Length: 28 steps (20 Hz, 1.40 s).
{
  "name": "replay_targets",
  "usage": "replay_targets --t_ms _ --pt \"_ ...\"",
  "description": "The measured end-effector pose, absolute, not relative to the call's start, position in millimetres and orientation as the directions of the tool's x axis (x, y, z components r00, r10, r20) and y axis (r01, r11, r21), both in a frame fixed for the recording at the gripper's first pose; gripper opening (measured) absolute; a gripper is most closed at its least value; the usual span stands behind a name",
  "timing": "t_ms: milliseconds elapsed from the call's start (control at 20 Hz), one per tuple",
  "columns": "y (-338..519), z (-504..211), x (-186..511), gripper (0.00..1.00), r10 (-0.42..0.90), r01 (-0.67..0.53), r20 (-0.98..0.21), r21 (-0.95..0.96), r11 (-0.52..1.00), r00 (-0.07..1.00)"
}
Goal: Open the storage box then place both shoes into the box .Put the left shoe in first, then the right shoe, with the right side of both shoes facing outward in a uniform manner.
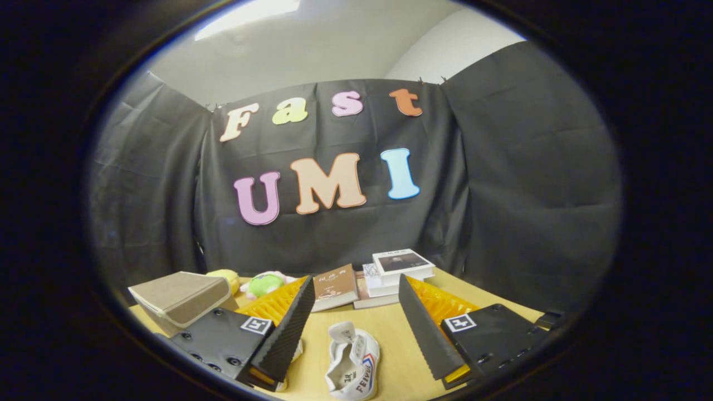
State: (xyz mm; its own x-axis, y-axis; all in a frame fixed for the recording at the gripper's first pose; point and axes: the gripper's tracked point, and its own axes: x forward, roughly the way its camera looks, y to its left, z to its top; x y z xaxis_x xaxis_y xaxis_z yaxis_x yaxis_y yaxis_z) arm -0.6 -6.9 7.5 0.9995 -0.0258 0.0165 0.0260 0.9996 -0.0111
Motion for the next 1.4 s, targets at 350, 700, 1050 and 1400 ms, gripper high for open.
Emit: replay_targets --t_ms 350,700,1050,1400 --pt "10.3 -0.1 1.5 0.99 -0.021 0.021 -0.001 0.031 0.999 1.000" --pt "75.9 -25.9 8.2 0.99 0.099 -0.070 -0.050 0.403 0.912 0.994" --pt "164.6 -82.7 -0.3 0.99 0.322 -0.122 -0.126 0.751 0.649 0.938" --pt "219.2 -128.8 -31.6 0.99 0.470 0.002 -0.177 0.937 0.350 0.865"
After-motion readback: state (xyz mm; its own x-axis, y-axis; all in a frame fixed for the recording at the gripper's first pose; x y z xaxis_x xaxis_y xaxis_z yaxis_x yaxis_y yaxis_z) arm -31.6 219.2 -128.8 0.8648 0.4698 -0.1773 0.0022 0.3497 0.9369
